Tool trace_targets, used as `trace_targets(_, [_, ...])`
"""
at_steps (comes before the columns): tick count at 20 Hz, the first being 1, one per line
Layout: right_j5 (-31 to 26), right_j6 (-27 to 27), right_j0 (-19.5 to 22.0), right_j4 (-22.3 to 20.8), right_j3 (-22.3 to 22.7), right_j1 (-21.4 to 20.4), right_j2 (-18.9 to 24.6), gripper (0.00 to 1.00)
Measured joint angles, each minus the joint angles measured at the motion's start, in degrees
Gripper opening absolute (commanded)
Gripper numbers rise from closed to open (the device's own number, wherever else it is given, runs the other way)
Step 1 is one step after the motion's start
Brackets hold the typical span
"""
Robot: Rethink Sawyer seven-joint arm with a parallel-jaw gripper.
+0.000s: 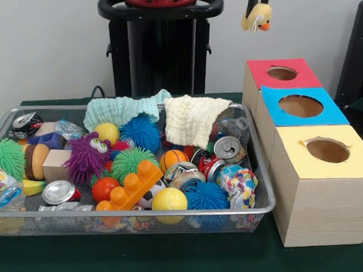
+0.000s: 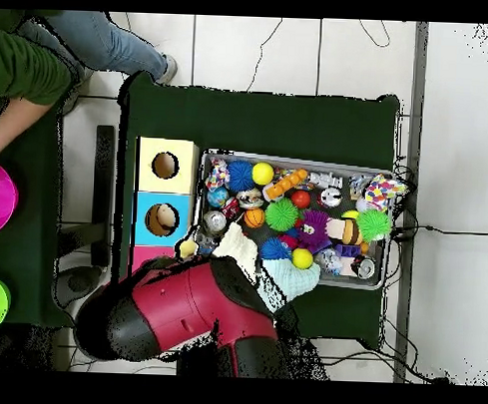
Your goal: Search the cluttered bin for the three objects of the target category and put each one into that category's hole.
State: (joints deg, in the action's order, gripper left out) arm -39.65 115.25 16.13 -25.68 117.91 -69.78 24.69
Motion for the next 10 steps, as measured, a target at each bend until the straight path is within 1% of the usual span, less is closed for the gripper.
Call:
trace_targets(3, [0.0, 0.8, -1.3, 0.0, -0.4, 1.0, -1.7, 0.0])
trace_targets(10, [0.5, 4.2, -6.6, 0.0, -2.6, 6.0, -8.0, 0.0])
